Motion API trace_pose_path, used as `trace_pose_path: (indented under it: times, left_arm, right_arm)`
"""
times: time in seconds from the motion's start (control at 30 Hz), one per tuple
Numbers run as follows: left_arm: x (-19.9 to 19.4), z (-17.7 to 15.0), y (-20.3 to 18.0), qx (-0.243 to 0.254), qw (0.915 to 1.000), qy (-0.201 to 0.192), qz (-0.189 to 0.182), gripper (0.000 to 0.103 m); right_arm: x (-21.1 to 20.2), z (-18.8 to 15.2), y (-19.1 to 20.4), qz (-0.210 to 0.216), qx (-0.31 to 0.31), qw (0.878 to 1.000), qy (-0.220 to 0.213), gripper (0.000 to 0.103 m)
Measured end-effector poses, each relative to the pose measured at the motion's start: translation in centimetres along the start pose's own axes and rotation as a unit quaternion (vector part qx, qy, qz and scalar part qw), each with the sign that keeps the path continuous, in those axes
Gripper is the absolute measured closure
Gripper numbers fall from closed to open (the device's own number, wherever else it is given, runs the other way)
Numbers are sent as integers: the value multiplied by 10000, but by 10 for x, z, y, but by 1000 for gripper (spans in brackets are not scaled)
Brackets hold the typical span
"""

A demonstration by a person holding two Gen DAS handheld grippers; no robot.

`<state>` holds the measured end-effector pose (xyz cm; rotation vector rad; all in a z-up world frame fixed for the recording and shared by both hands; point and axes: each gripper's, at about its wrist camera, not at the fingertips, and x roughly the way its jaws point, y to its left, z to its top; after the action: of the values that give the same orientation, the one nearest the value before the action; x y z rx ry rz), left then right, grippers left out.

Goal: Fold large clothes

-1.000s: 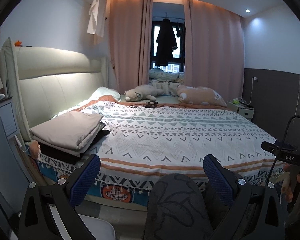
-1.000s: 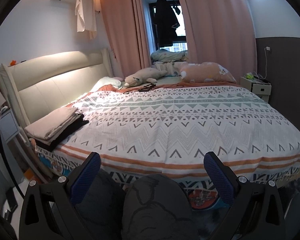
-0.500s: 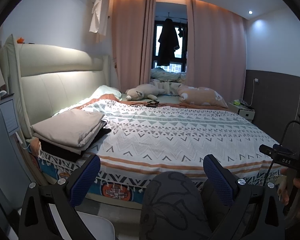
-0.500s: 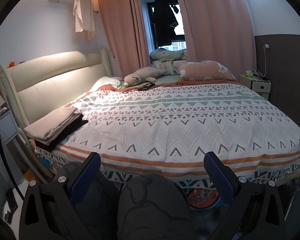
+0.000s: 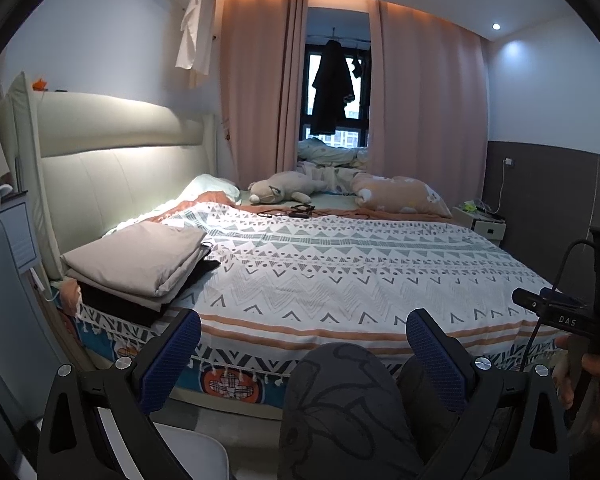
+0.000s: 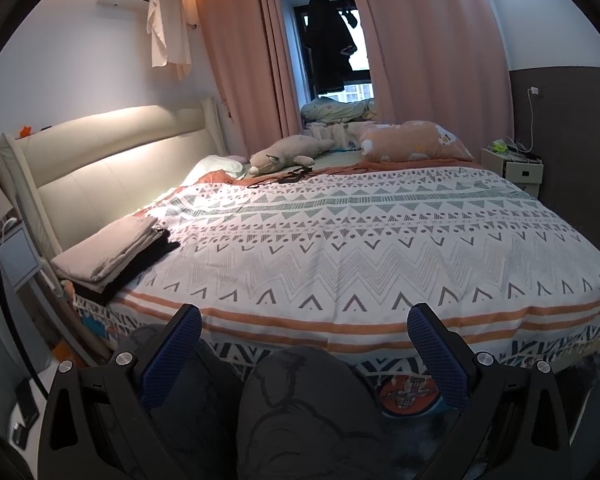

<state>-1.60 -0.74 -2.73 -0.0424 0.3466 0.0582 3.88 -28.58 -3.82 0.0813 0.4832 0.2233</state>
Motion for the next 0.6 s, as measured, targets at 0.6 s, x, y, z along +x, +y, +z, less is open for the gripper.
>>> trace_pose_path:
  times: [0.6]
  left_arm:
    - [-8,-2,2,-25,10000,-31,-34,0]
  right_arm:
    - [-2,-1,2,-3,-16,10000,6,0]
